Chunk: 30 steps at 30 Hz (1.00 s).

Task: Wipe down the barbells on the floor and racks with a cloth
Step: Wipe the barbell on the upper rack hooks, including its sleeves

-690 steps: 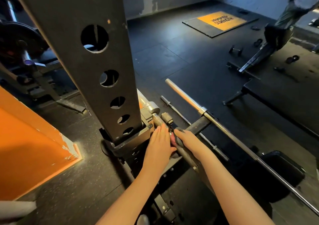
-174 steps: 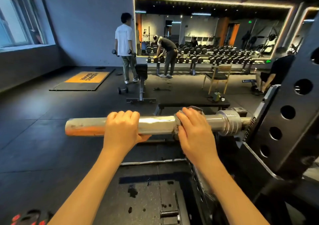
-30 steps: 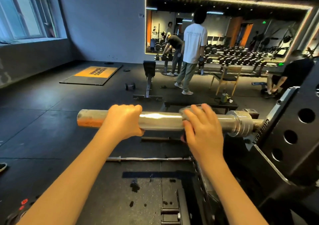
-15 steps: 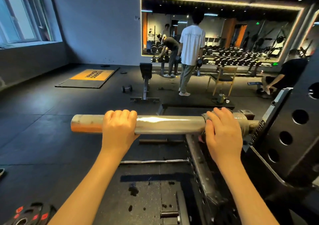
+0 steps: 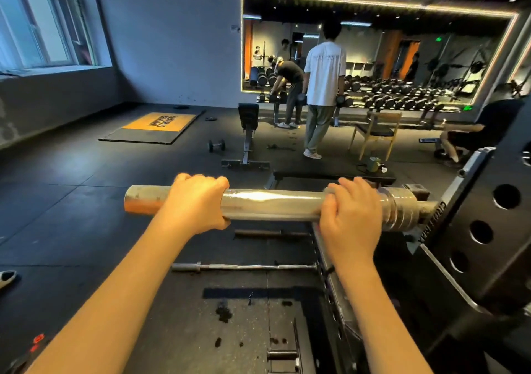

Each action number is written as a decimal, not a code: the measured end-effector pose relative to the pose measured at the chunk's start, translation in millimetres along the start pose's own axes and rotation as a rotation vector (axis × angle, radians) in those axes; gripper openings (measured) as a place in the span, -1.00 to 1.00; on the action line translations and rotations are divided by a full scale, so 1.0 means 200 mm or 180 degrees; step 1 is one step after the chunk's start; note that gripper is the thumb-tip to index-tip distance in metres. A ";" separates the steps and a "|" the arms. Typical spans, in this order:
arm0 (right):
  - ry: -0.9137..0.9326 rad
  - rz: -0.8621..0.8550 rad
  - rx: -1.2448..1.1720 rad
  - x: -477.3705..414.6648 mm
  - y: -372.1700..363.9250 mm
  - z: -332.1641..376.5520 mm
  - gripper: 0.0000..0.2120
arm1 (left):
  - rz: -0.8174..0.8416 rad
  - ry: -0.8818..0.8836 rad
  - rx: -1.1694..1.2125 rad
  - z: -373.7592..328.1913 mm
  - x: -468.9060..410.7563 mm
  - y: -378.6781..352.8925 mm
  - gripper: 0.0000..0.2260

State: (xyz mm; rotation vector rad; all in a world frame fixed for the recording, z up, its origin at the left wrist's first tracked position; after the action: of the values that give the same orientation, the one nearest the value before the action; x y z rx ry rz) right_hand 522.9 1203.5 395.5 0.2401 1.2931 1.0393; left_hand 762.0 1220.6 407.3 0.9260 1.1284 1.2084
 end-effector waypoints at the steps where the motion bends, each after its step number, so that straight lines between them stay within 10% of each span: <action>1: 0.0161 0.0038 -0.0095 0.01 -0.02 0.09 -0.61 | -0.0098 0.0009 -0.0035 0.00 0.00 0.00 -0.57; 14: 0.0500 0.0075 -0.0170 -0.03 -0.03 0.09 -0.67 | -0.1649 0.0280 -0.0120 -0.02 0.11 -0.05 -0.62; 23: -0.0012 -0.0108 -0.0255 -0.01 0.03 -0.04 -0.76 | 0.0831 -0.0013 0.0504 -0.05 -0.06 0.00 -0.39; 30: 0.0179 -0.0001 0.0074 -0.05 0.06 -0.18 -0.60 | 0.0264 -0.0117 0.0124 -0.08 -0.05 0.01 -0.59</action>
State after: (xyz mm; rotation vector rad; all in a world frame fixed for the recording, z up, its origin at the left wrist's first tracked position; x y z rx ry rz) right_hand 486.4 1189.0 399.2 0.2298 1.3565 1.0375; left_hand 744.8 1210.3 408.0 1.0294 1.0966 1.2352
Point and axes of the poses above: each hand's wrist, its own x-axis away from the middle knuckle, its own y-axis out of the back of the hand, z = x × y, the point moved 8 cm from there along -x, towards the middle knuckle, and after that the axes turned 10 degrees about z, right-handed, at the moved point
